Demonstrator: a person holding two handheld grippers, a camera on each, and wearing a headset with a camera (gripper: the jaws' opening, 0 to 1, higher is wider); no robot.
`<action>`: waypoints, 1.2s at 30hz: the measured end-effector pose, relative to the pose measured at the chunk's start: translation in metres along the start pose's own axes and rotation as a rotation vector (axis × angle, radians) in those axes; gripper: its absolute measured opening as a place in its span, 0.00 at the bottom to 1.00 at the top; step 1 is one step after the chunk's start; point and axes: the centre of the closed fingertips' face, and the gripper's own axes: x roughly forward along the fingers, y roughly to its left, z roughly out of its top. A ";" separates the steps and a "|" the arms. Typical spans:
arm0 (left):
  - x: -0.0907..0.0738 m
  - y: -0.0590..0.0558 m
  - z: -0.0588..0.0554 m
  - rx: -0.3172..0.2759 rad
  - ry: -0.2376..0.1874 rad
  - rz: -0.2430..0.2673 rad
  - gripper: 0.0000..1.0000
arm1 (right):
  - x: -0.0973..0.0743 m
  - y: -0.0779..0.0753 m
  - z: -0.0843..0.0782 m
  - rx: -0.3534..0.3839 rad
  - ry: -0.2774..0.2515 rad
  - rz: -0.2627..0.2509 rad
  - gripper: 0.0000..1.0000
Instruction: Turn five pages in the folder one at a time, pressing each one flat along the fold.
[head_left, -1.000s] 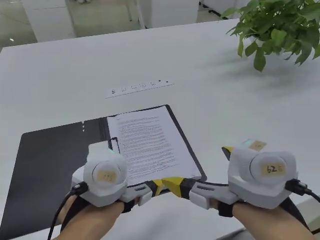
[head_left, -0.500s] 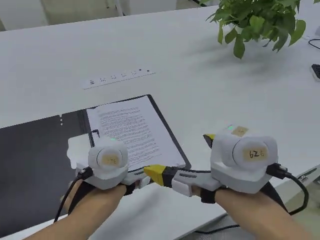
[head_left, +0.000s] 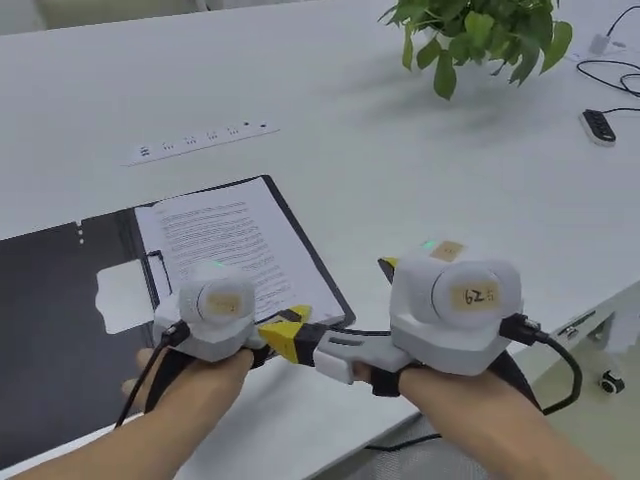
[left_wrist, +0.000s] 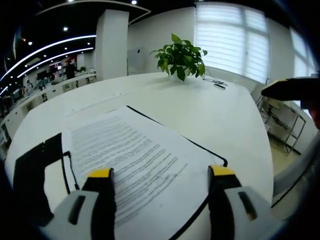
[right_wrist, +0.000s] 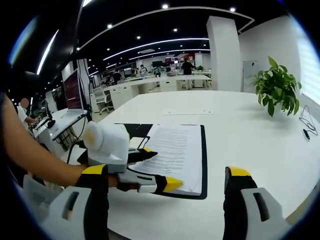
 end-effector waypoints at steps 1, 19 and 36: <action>0.001 0.000 -0.001 -0.006 0.000 0.007 0.76 | 0.000 0.000 -0.001 0.001 0.000 -0.001 0.96; 0.005 -0.005 -0.011 0.049 -0.044 -0.003 0.56 | 0.003 -0.001 -0.013 0.014 0.032 -0.001 0.96; 0.006 -0.001 -0.010 0.061 -0.087 -0.024 0.40 | 0.002 -0.006 -0.026 0.010 0.072 0.004 0.93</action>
